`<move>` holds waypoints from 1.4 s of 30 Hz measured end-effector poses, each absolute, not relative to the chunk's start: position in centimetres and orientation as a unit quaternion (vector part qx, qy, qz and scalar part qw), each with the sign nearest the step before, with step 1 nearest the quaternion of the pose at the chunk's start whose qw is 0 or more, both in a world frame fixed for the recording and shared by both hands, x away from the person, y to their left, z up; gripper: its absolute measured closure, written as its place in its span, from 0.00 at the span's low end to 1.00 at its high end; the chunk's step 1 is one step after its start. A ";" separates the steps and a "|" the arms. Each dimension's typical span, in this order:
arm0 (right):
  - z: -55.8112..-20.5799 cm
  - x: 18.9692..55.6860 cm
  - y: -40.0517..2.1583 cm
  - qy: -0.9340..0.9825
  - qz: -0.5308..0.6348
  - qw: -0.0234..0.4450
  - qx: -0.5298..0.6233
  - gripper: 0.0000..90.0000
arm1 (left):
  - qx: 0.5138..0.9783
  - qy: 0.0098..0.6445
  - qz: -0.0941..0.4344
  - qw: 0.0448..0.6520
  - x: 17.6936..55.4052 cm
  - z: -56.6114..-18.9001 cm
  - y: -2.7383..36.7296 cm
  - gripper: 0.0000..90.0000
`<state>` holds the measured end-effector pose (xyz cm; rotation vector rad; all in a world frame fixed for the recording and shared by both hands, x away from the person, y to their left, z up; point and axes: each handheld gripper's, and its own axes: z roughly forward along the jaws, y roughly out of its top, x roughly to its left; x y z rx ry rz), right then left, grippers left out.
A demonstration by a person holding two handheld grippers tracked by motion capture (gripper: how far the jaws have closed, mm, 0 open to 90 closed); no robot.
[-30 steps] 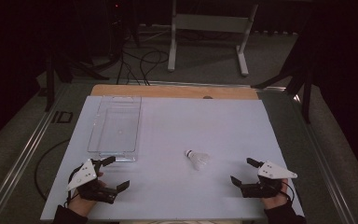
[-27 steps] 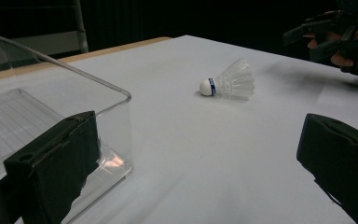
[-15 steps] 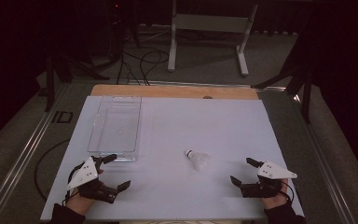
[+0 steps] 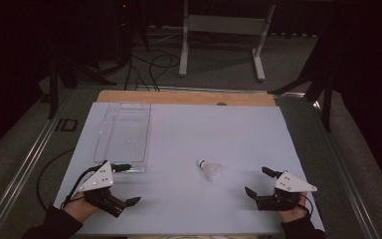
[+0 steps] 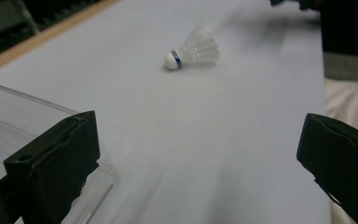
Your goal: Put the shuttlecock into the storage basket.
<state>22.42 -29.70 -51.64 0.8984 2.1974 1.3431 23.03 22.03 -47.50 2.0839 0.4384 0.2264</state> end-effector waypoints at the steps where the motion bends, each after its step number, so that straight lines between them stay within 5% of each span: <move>1: -51.7 22.4 -29.7 0.788 0.483 0.207 0.323 0.09 | 0.867 0.170 0.080 0.462 23.3 -47.2 21.7 0.00; 42: -51.7 22.5 -29.9 0.789 0.492 0.191 0.316 0.09 | 0.941 0.045 0.002 0.334 26.8 -45.6 13.1 0.00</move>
